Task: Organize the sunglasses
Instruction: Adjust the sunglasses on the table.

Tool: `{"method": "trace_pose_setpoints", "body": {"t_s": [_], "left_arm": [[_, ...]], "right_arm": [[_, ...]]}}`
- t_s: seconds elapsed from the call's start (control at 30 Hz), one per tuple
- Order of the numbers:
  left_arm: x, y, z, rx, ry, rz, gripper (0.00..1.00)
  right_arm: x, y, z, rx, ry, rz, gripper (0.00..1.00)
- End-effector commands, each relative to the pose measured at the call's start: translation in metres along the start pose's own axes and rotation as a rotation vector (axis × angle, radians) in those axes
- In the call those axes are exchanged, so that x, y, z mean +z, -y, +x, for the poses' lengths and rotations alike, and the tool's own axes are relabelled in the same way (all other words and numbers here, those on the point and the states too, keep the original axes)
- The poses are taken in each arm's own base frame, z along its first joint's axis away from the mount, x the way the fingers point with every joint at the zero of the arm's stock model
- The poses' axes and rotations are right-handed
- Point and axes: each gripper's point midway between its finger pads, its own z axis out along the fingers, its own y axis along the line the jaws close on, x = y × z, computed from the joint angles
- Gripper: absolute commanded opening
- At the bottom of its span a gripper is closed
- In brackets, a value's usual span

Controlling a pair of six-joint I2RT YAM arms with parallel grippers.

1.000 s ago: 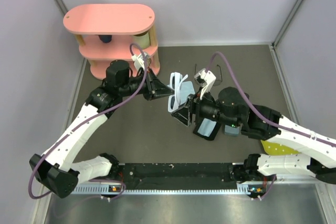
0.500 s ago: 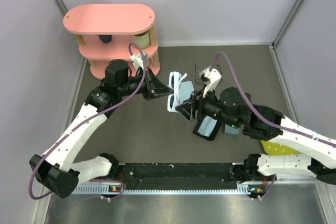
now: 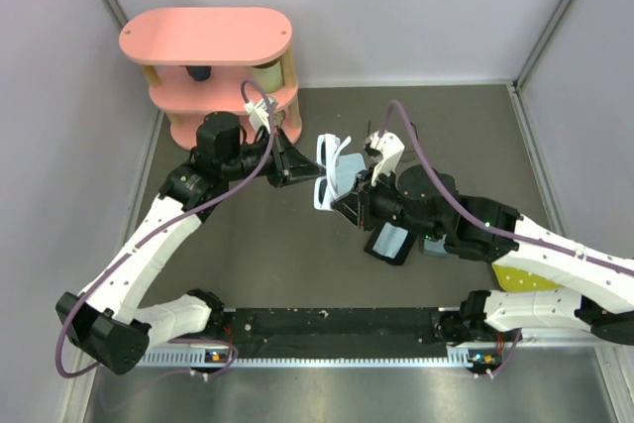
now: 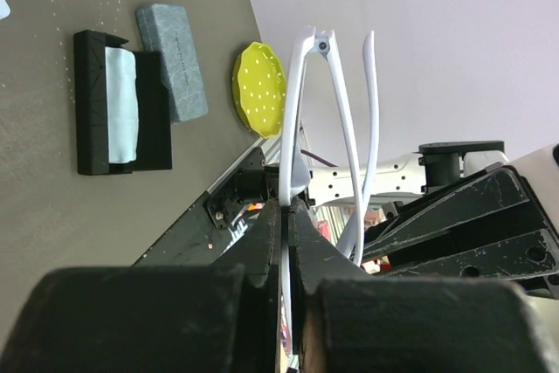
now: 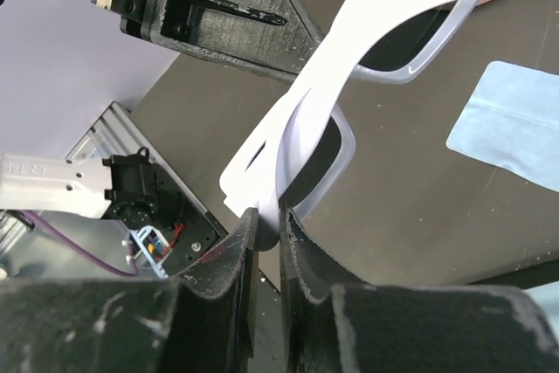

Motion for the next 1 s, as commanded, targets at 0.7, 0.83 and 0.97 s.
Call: {"method": "trace_pose_setpoints", "body": {"t_s": [0.7, 0.83, 0.97], "left_arm": [[-0.013, -0.001, 0.025, 0.157, -0.074, 0.067, 0.0], [-0.019, 0.02, 0.016, 0.213, -0.032, 0.114, 0.0], [-0.026, 0.041, 0.014, 0.27, -0.021, 0.183, 0.0]], "right_arm": [[-0.048, 0.007, -0.104, 0.019, 0.35, 0.085, 0.3], [-0.036, -0.006, -0.072, 0.064, 0.251, -0.014, 0.06], [-0.032, -0.027, -0.053, 0.065, 0.172, -0.139, 0.0]]}}
